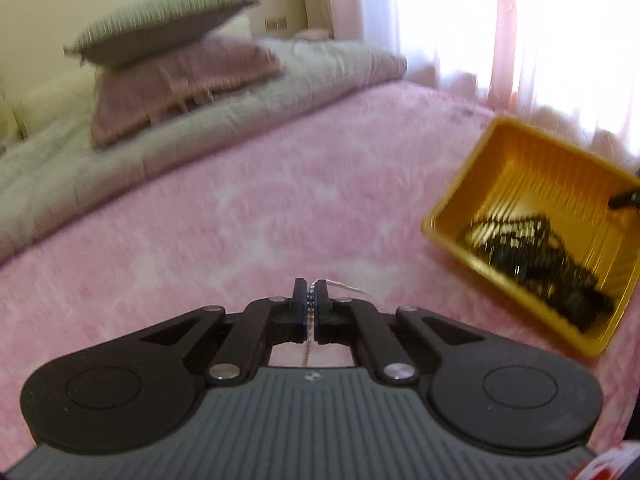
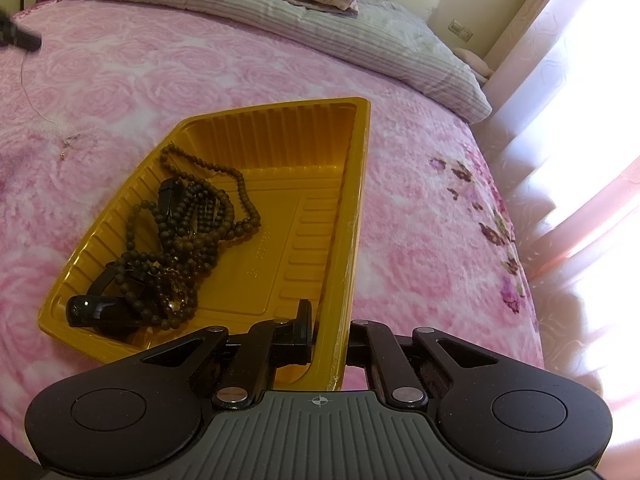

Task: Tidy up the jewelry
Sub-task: 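Lift the pearl necklace up and over the orange tray with the left tool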

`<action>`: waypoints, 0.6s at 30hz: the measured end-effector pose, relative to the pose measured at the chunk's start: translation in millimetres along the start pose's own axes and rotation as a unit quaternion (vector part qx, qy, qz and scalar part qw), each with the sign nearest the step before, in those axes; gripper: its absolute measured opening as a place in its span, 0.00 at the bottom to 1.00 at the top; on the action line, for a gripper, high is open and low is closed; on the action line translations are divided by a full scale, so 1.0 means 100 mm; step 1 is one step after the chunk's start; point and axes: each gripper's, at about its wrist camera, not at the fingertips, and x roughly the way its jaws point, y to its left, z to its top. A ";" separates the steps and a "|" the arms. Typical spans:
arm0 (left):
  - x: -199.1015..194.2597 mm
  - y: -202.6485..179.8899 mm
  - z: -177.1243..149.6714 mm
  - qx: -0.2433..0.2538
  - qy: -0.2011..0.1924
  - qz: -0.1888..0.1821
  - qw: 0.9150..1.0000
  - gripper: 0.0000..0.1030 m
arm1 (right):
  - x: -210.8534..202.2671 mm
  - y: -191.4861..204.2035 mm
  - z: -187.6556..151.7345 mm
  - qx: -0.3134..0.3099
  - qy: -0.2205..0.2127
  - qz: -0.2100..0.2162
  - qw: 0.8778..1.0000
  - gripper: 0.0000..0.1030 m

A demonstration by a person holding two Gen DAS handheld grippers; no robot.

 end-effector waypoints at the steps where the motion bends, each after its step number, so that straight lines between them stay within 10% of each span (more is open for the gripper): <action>1: -0.06 -0.01 0.07 0.002 -0.006 0.000 1.000 0.02 | 0.00 0.00 0.00 0.000 -0.001 0.000 1.000 0.06; 18: -0.62 -0.34 0.79 0.042 -0.068 -0.028 0.996 0.02 | -0.01 0.01 0.02 -0.002 -0.001 0.000 1.000 0.06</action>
